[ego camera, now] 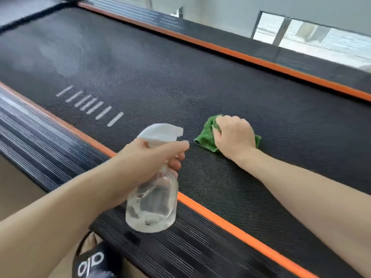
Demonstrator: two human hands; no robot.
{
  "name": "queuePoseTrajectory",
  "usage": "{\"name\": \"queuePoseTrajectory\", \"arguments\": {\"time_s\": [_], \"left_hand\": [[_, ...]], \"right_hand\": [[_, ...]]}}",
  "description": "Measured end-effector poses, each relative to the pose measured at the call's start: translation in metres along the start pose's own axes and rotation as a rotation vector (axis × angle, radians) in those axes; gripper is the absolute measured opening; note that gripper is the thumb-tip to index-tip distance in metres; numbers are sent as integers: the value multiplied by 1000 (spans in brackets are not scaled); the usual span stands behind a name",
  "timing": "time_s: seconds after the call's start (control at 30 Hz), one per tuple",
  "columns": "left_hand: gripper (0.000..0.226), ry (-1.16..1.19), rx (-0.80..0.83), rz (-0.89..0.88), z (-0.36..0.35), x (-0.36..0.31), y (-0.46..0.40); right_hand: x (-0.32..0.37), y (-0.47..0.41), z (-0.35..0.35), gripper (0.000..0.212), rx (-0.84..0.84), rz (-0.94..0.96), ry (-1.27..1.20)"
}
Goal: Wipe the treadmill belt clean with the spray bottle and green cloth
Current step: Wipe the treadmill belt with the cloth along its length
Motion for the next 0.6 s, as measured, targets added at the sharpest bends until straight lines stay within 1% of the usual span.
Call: {"name": "queuePoseTrajectory", "arguments": {"time_s": [0.07, 0.13, 0.2, 0.3, 0.37, 0.43, 0.47, 0.53, 0.6], "left_hand": [[35, 9, 15, 5, 11, -4, 1], [32, 20, 20, -6, 22, -10, 0], [29, 47, 29, -24, 32, -14, -5], [33, 76, 50, -32, 34, -13, -13], [32, 65, 68, -38, 30, -12, -16], [28, 29, 63, -61, 31, -10, -18], [27, 25, 67, -74, 33, -11, -18], [26, 20, 73, -80, 37, -14, -18], [26, -7, 65, -68, 40, -15, -18]], "right_hand": [[27, 28, 10, 20, -5, 191, -86], [60, 61, 20, 18, 49, 412, -156], [78, 73, 22, 18, 32, 512, -194], [95, 37, 9, 19, 53, 519, -162], [115, 1, -4, 24, 34, 433, -169], [132, -22, -12, 27, 67, 345, -186], [136, -21, -11, 27, 91, 334, -178], [132, 0, -2, 27, 73, 360, -161], [123, 34, 15, 21, 85, 377, -205]]}}
Point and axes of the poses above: each hand's wrist, its own y-axis away from the middle knuckle, its own z-axis out of the back of the hand, x = y × z, the point moved 5 cm from there along -y, towards the middle knuckle, and after that the axes turned 8 degrees about z, right-handed, at the moved point
